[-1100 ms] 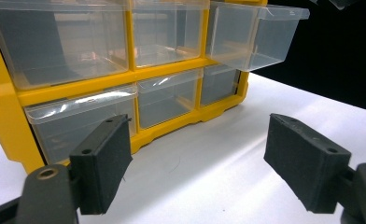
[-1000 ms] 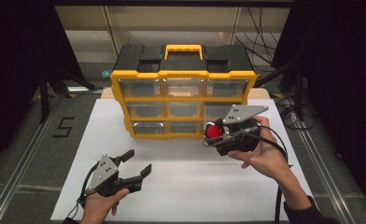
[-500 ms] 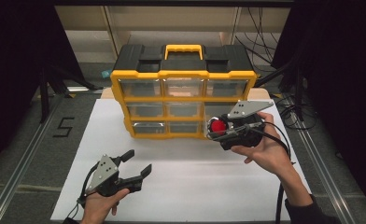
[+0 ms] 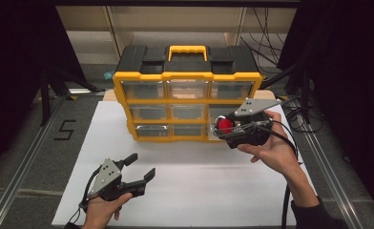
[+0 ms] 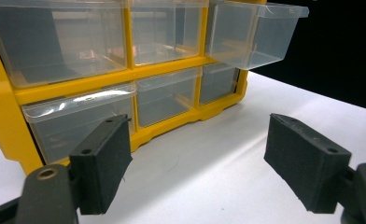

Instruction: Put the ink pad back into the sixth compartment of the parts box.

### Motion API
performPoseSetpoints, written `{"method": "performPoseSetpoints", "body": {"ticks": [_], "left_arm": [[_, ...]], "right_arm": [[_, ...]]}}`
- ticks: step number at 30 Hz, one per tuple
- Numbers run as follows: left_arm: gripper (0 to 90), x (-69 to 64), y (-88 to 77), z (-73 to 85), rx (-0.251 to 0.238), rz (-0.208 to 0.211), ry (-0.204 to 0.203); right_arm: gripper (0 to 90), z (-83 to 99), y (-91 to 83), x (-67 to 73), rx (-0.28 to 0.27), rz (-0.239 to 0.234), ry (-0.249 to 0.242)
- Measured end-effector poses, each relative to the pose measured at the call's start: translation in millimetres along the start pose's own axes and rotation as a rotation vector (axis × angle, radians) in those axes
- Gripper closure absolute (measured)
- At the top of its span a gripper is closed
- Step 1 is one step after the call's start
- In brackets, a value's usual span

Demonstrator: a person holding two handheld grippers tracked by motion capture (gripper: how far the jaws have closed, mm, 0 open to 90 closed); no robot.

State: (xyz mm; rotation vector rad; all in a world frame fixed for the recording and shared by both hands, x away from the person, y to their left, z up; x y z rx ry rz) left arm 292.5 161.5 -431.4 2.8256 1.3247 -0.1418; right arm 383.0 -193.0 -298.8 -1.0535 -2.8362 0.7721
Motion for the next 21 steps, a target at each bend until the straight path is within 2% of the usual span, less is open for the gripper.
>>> {"method": "performPoseSetpoints", "body": {"ticks": [15, 19, 21], "left_arm": [[22.3, 0.1, 0.1, 0.1, 0.001, -0.001, 0.003], [22.3, 0.3, 0.1, 0.1, 0.001, -0.002, 0.002], [22.3, 0.2, 0.1, 0.2, 0.001, -0.002, 0.002]], "right_arm": [[30.6, -2.5, 2.6, -10.7, -0.013, 0.032, 0.027], [30.5, -3.2, 3.9, -14.1, -0.022, 0.042, 0.019], [30.5, -3.4, 4.2, -15.0, -0.015, 0.035, 0.025]]}}
Point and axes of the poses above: each handheld gripper's, and its own axes: y roughly forward along the jaws, z roughly out of its underside, x roughly to its left, the point moved 1 cm from there along y, roughly forward along the jaws, and after that the axes turned 10 degrees about -x, right-handed, at the moved point
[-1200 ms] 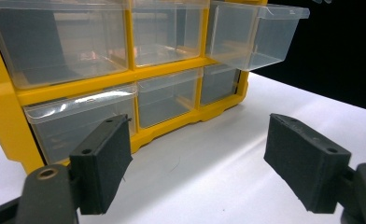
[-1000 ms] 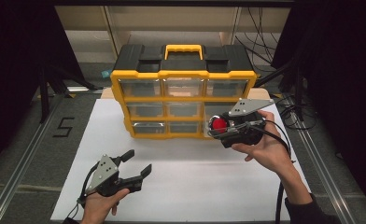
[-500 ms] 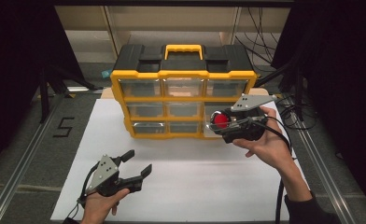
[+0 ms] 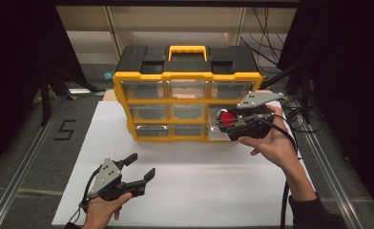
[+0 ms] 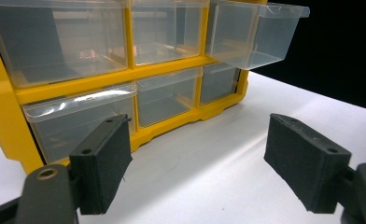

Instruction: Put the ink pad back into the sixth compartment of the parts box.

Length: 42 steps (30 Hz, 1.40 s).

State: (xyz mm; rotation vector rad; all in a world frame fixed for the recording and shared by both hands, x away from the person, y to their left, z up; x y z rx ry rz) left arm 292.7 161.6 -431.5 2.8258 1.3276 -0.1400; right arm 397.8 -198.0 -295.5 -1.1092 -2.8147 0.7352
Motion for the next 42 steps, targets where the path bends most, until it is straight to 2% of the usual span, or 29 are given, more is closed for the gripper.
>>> {"method": "performPoseSetpoints", "body": {"ticks": [2, 3, 6, 7, 9, 11, 13, 14, 31, 32, 41, 42], "left_arm": [[22.3, 0.0, 0.0, 0.1, 0.001, 0.000, 0.000], [22.2, 0.0, 0.1, 0.1, 0.001, 0.000, 0.000], [22.3, 0.0, 0.1, 0.1, 0.001, 0.000, 0.000], [22.3, 0.0, 0.1, 0.1, 0.001, 0.000, 0.000], [22.3, 0.0, 0.1, 0.1, 0.001, 0.000, 0.000], [22.3, 0.0, 0.1, 0.2, 0.001, 0.000, 0.000], [22.3, -0.1, 0.1, 0.1, 0.001, 0.000, 0.000], [22.3, -0.1, 0.0, 0.1, 0.001, 0.000, 0.000], [22.3, -0.3, 0.0, 0.1, 0.000, 0.001, 0.000], [22.3, -0.3, 0.1, 0.1, 0.000, 0.002, 0.000], [22.3, -0.5, 0.1, 0.1, -0.001, 0.002, 0.000], [22.3, -0.3, 0.5, 0.3, -0.008, 0.007, -0.002]], "right_arm": [[30.5, -0.5, -0.3, 0.0, 0.004, 0.014, 0.017], [30.5, -0.7, -0.3, -1.8, -0.001, 0.019, 0.001], [30.5, -1.4, 0.1, -2.5, 0.002, 0.020, 0.018], [30.5, -1.6, 0.2, -4.4, -0.004, 0.026, 0.003], [30.5, -1.8, 0.6, -4.8, -0.002, 0.020, 0.007], [30.5, -2.0, 1.7, -5.8, 0.000, 0.035, 0.021], [30.6, -2.2, 2.3, -7.8, -0.004, 0.038, 0.010], [30.6, -1.8, 3.5, -7.8, 0.003, 0.048, 0.032], [30.5, 4.1, 15.1, -23.0, 0.003, 0.099, 0.047], [30.5, 4.4, 16.3, -23.4, 0.003, 0.112, 0.066], [30.5, 7.8, 19.6, -28.5, 0.008, 0.121, 0.055], [30.5, 8.5, 21.0, -27.9, 0.009, 0.132, 0.073]]}}
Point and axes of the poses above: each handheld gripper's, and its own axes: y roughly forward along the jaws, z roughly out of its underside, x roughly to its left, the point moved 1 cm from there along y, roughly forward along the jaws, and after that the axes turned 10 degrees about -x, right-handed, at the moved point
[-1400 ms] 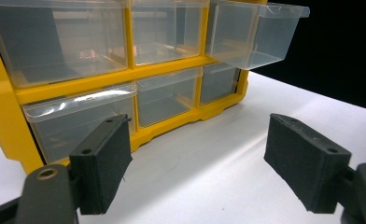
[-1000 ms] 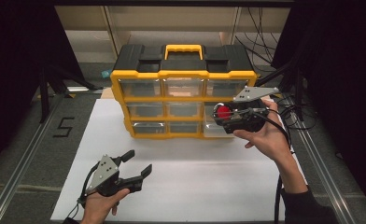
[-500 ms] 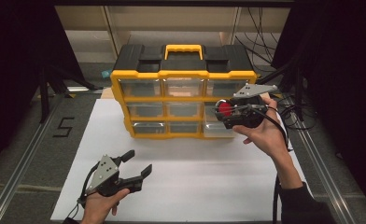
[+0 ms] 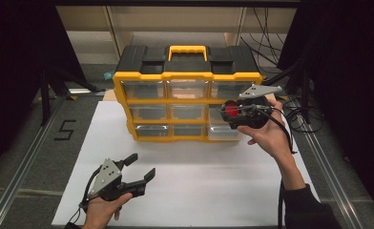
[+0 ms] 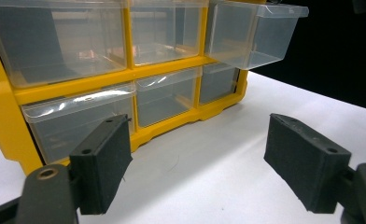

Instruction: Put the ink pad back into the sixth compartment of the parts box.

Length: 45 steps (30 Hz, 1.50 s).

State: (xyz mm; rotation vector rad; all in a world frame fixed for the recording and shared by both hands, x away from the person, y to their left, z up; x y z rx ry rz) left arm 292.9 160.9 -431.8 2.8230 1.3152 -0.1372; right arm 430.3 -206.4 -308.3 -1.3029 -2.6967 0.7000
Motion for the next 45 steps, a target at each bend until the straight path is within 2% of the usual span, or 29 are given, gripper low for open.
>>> {"method": "performPoseSetpoints", "body": {"ticks": [5, 8, 9, 14, 19, 21, 22, 23, 26, 27, 28, 29, 33, 34, 37, 41, 43, 44, 45], "left_arm": [[22.3, -0.1, -0.6, -0.4, 0.006, -0.005, 0.002], [22.4, -0.2, -0.6, -0.4, 0.006, -0.004, 0.001], [22.4, -0.2, -0.6, -0.4, 0.006, -0.004, 0.001], [22.4, -0.3, -0.7, -0.5, 0.005, -0.004, 0.001], [22.4, -0.2, -0.6, -0.4, 0.006, -0.004, 0.001], [22.4, -0.3, -0.6, -0.4, 0.006, -0.003, 0.001], [22.4, -0.3, -0.6, -0.3, 0.006, -0.003, 0.001], [22.4, -0.3, -0.6, -0.4, 0.006, -0.003, 0.001], [22.4, -0.3, -0.6, -0.3, 0.007, -0.003, 0.001], [22.4, -0.3, -0.6, -0.4, 0.006, -0.003, 0.001], [22.4, -0.3, -0.6, -0.3, 0.007, -0.003, 0.001], [22.4, -0.2, 0.0, 0.1, -0.001, 0.002, -0.002], [22.4, -0.3, -0.4, -0.2, 0.008, -0.003, 0.000], [22.3, -0.3, -0.4, -0.2, 0.008, -0.003, 0.000], [22.4, -0.3, -0.5, -0.1, 0.008, -0.003, 0.000], [22.4, -0.4, -0.5, -0.2, 0.008, -0.003, 0.000], [22.3, -0.3, -0.4, -0.1, 0.008, -0.003, 0.000], [22.4, -0.3, -0.4, -0.2, 0.008, -0.003, -0.001], [22.3, -0.3, -0.4, -0.2, 0.008, -0.003, -0.001]], "right_arm": [[30.5, 2.3, 3.0, -2.8, 0.002, -0.006, -0.016], [30.5, 2.7, 3.6, -2.0, 0.009, -0.003, -0.001], [30.5, 3.3, 4.5, -2.8, 0.006, -0.004, -0.015], [30.4, 6.1, 6.7, -1.9, 0.033, 0.003, 0.009], [30.3, 6.8, 9.0, -2.2, 0.030, -0.014, -0.011], [30.3, 6.8, 9.5, -1.4, 0.031, -0.013, -0.005], [30.3, 6.6, 9.0, 0.0, 0.043, -0.013, 0.014], [30.2, 6.9, 10.3, -0.5, 0.034, -0.024, 0.001], [30.1, 6.6, 9.7, -0.1, 0.034, -0.016, 0.017], [30.0, 7.2, 10.6, -2.7, 0.022, -0.026, -0.008], [30.0, 7.2, 10.6, -2.7, 0.022, -0.026, -0.008], [29.9, 7.2, 10.9, -2.8, 0.018, -0.026, 0.005], [31.0, 7.5, 11.5, -3.4, 0.003, -0.035, -0.003], [30.9, 6.6, 9.4, -1.4, 0.011, -0.025, 0.025], [30.9, 5.9, 9.0, -2.4, -0.006, -0.022, 0.013], [30.8, 4.0, 5.8, -0.9, -0.007, -0.024, 0.040], [30.5, 3.8, 5.9, -1.4, -0.016, -0.022, 0.029], [29.6, 3.4, 4.9, 0.4, -0.013, -0.031, 0.044], [29.1, 2.7, 4.8, -0.6, -0.026, -0.023, 0.028]]}}
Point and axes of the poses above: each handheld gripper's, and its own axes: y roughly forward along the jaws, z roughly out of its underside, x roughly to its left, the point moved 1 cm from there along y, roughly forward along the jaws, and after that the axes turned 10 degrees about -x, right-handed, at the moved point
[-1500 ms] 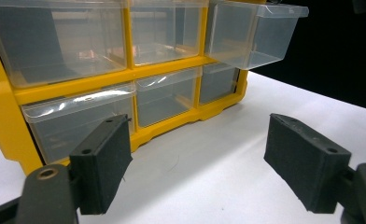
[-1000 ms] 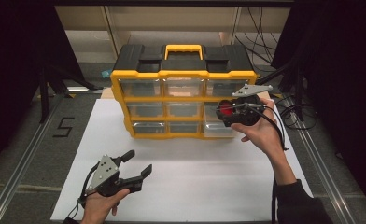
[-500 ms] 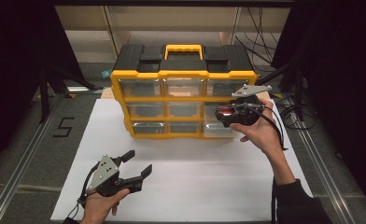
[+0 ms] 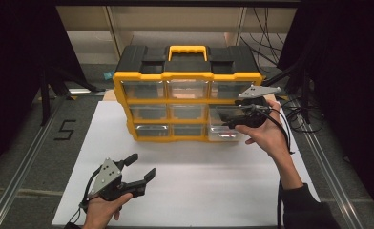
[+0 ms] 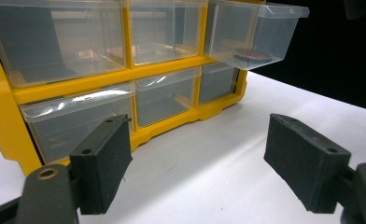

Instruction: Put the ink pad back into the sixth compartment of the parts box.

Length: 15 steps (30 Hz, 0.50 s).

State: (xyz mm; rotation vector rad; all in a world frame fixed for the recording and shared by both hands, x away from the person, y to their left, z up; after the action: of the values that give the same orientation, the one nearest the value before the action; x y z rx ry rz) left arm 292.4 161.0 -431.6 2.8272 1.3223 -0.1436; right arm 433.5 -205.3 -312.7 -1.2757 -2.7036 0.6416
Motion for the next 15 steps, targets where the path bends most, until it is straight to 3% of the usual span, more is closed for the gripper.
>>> {"method": "performPoseSetpoints", "body": {"ticks": [8, 15], "left_arm": [[22.4, 0.0, -0.3, -0.2, 0.000, 0.000, 0.000], [22.4, 0.0, -0.3, -0.3, -0.002, 0.000, 0.000]], "right_arm": [[29.0, -4.4, -7.7, 3.1, -0.043, -0.003, -0.010], [29.0, -4.1, -18.2, 8.2, -0.070, -0.043, -0.013]]}}
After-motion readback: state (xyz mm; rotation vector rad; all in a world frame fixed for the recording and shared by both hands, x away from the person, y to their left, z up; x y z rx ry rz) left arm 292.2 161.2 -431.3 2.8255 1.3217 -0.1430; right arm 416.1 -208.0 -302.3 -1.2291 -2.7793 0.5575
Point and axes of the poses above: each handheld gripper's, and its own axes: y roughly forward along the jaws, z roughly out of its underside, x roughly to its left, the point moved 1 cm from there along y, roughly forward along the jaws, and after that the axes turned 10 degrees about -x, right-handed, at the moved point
